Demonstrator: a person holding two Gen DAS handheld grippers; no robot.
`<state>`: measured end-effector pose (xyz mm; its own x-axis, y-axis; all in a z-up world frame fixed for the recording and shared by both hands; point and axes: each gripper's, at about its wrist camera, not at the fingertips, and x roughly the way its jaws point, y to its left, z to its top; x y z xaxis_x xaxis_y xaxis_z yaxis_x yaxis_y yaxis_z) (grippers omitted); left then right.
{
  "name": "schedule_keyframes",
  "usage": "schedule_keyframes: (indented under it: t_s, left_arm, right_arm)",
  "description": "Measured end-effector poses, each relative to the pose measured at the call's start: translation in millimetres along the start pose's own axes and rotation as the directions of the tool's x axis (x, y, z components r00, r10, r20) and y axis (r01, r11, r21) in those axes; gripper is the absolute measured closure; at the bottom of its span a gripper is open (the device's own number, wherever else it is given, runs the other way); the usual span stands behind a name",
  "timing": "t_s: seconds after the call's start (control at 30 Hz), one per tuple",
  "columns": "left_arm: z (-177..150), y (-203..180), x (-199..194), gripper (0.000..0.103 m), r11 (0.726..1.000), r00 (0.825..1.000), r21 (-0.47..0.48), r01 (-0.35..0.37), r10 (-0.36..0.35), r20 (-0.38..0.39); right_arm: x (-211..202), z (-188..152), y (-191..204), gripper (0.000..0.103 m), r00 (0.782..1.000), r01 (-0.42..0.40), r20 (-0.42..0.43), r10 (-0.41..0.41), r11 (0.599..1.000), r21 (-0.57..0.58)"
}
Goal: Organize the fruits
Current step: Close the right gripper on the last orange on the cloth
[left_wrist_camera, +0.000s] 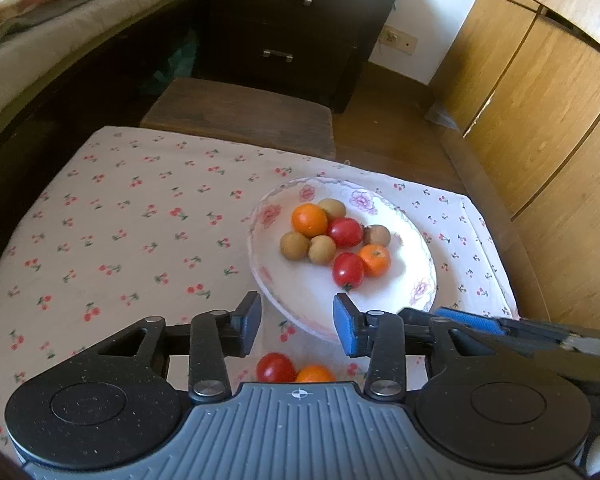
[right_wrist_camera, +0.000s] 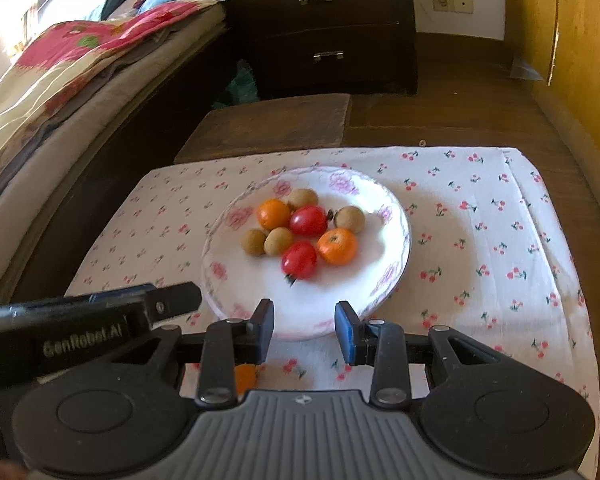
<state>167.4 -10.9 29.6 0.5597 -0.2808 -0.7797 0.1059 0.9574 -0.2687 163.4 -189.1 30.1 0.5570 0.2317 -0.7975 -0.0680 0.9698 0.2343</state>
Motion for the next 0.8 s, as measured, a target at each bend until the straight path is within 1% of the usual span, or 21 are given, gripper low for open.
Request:
schedule_keyframes:
  t_s: [0.17,0.3,0.57,0.7,0.8]
  left_arm:
    - [-3.9,13.0,-10.9,0.054,0.999,1.0,-0.037,0.001,-0.001,0.004]
    - [-5.8,15.7,-16.7,0.053,0.999,1.0,-0.038,0.01,-0.01,0.006]
    - [-4.3,29.3,-19.1,0.052,0.998,1.0,-0.057,0.008,-0.008,0.004]
    - [-4.2,30.7,-17.6,0.052,0.998,1.0,-0.063,0.018,-0.018,-0.002]
    - [-4.8,30.0,-15.4,0.051,0.998,1.0,-0.055,0.015,-0.016,-0.007]
  right_arm:
    - [-7.1,-17.4,15.2,0.068,0.999,-0.026,-0.031,0.025,0.999,-0.037]
    - [-4.4,-26.4,30.2,0.068,0.997,-0.052,-0.057,0.049,0.996,-0.068]
    - [23.6,-28.3,45.7,0.068,0.991,-0.08,-0.115,0.071,0.994,-0.079]
    - [38.0,-28.3,47.0,0.068,0.988,-0.08,-0.137,0.069,0.994,-0.076]
    - [47.1,-29.0,44.3,0.068,0.989,-0.062,-0.143,0.05,0.995,-0.082]
